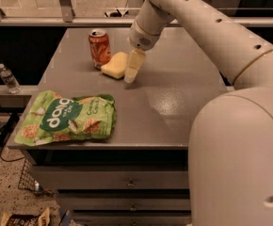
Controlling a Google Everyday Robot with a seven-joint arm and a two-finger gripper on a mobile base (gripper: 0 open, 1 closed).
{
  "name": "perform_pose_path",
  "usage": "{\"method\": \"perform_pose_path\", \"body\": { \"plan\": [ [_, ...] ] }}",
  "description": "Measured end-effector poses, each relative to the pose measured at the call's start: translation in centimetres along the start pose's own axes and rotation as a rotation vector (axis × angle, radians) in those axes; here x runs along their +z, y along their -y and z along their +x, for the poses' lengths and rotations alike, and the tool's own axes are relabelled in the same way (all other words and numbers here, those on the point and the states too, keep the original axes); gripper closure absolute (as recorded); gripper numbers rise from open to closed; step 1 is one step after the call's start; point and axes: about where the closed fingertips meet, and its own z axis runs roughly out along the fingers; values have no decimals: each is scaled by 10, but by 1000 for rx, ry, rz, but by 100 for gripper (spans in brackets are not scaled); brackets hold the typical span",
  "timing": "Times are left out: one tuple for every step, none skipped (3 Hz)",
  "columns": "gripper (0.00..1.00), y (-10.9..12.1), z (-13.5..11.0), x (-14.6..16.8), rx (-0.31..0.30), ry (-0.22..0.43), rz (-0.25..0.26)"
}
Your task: Move sponge near coke can
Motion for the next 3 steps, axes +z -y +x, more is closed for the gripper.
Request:
{"method": "perform_pose_path", "body": {
  "plan": [
    [0,5,22,-36,36,-41,76],
    [0,0,48,-88,97,-59,187],
    [0,-17,74,-128,161,-73,274]
  ]
}}
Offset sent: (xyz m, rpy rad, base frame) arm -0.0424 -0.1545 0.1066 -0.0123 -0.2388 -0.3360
